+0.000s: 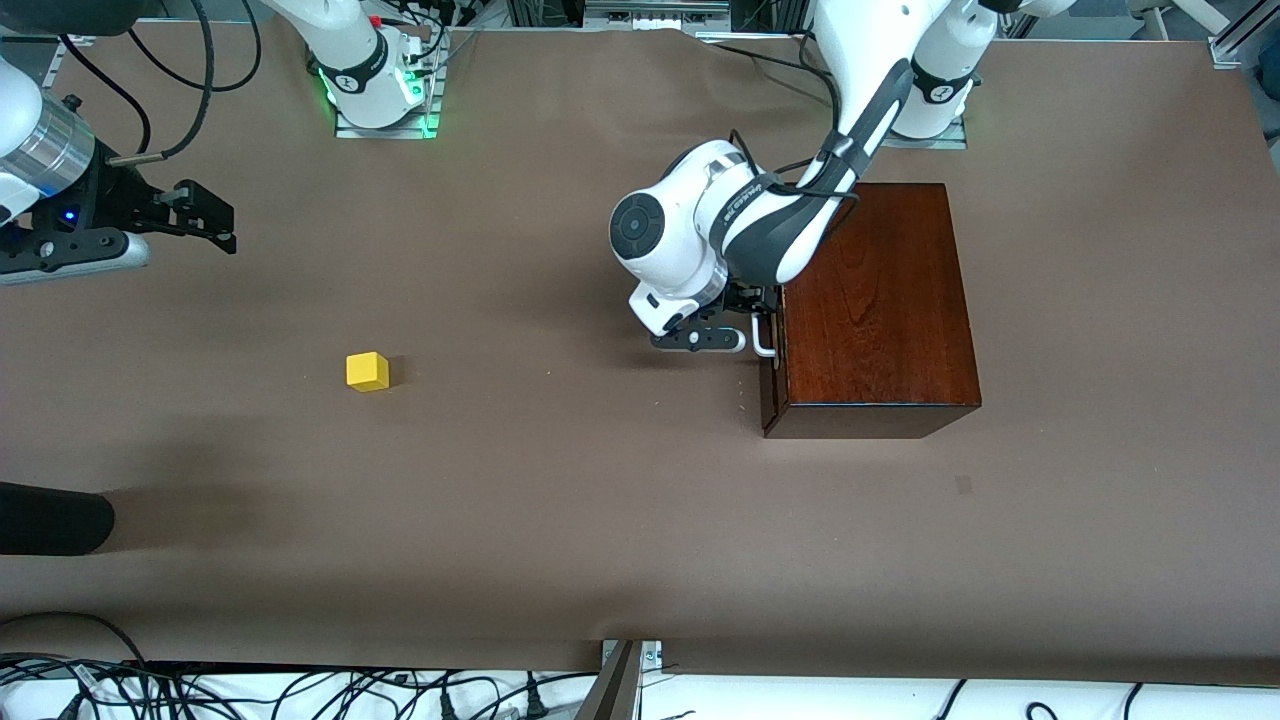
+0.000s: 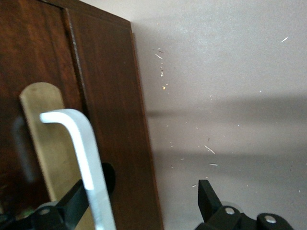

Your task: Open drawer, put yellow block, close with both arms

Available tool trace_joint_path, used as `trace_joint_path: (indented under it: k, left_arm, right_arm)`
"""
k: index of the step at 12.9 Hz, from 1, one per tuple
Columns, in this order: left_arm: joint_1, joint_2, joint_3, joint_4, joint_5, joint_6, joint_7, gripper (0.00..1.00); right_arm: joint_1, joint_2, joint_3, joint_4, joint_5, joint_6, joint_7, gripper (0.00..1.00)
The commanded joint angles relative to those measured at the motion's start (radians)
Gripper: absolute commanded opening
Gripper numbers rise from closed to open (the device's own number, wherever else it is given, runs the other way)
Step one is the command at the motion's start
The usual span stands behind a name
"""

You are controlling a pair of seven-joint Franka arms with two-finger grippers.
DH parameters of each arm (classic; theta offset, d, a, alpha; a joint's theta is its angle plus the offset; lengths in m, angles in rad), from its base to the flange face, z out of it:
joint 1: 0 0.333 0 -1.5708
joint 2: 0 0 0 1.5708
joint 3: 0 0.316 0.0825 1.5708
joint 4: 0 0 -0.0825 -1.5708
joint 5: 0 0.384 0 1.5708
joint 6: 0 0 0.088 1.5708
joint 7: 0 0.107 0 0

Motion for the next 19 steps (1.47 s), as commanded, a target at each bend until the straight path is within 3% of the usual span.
trace_joint_path:
  k: [1,4,8,13,19]
  left_arm:
    - [-0.005,0.004,-0.007,-0.006,0.025,0.049,-0.053,1.0]
    - [-0.004,0.008,-0.01,0.005,0.008,0.1,-0.065,1.0]
    - [-0.007,0.016,-0.011,0.008,-0.124,0.241,-0.065,1.0]
    - [-0.017,0.031,-0.013,0.014,-0.275,0.346,-0.066,1.0]
    - [-0.051,0.045,-0.008,0.008,-0.211,0.36,-0.06,1.0]
  right_arm:
    - [-0.001,0.023,0.004,0.027,0.002,0.003,-0.009,1.0]
    - [0.006,0.043,0.015,0.062,-0.008,0.003,-0.023,1.0]
    - [0.002,0.067,0.012,0.065,0.005,0.008,-0.025,1.0]
    - [-0.001,0.185,0.01,0.073,0.009,0.02,-0.029,1.0]
    - [-0.008,0.267,0.009,0.073,0.01,0.099,-0.064,1.0]
